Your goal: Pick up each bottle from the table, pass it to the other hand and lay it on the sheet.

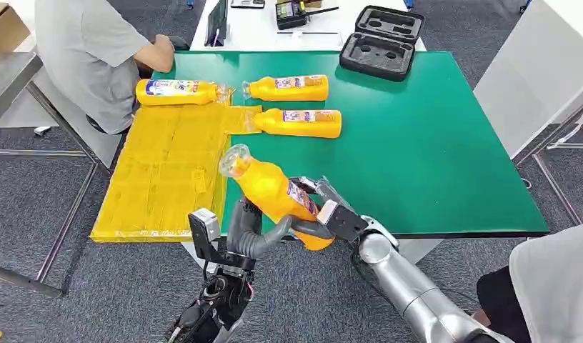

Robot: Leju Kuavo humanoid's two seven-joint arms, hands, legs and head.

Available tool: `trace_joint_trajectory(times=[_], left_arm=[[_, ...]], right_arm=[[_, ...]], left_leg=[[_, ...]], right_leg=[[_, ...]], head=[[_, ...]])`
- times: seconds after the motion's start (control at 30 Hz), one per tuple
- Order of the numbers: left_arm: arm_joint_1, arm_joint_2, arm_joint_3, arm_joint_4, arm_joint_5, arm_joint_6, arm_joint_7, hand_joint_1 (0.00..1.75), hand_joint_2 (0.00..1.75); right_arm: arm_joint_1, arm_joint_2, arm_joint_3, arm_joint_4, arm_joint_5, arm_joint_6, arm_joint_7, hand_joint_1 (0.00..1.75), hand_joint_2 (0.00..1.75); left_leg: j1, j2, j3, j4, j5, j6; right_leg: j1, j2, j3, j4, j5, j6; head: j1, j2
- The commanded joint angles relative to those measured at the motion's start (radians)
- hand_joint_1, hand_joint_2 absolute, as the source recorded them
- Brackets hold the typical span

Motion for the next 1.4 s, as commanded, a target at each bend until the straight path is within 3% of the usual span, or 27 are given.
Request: trace_joint_trajectory(times=[0.03, 0.5, 1.1, 1.4], left_arm=[[-0.049, 0.020, -0.046, 0.085, 0.007, -0.021, 0.003, 0.00, 1.75], [-0.059, 0.023, -0.019, 0.090, 0.047, -0.057, 0.003, 0.00, 1.75], [-0.039, 0.062, 0.023, 0.037, 0.032, -0.049, 0.004, 0.00, 1.75], [-0.052, 0.050, -0.011, 0.059, -0.002, -0.071, 0.016, 0.00, 1.75]], right_arm=[[-0.066, 0.024, 0.021, 0.042, -0.001, 0.028, 0.003, 1.75, 1.75], [-0.045, 0.020, 0.034, 0.032, 0.011, 0.027, 0.003, 1.75, 1.75], [0.055, -0.014, 0.006, -0.023, 0.015, -0.061, 0.003, 1.73, 1.75], [0.088, -0.033, -0.022, -0.073, 0.006, -0.066, 0.003, 1.55, 1.75]], left_leg=[[0.001, 0.002, 0.006, 0.000, -0.003, -0.002], [0.001, 0.001, 0.006, 0.000, -0.003, -0.002], [0.001, 0.001, 0.003, -0.001, -0.001, -0.001], [0.001, 0.000, 0.005, 0.000, -0.002, -0.002]], right_leg=[[0.001, 0.002, 0.006, 0.000, -0.002, -0.002], [0.001, 0.001, 0.006, -0.001, -0.002, -0.002], [0.001, 0.001, 0.003, -0.001, -0.001, -0.001], [0.001, 0.000, 0.005, -0.001, -0.002, -0.002]], head=[[0.000, 0.000], [0.000, 0.000], [0.000, 0.000], [0.000, 0.000]])
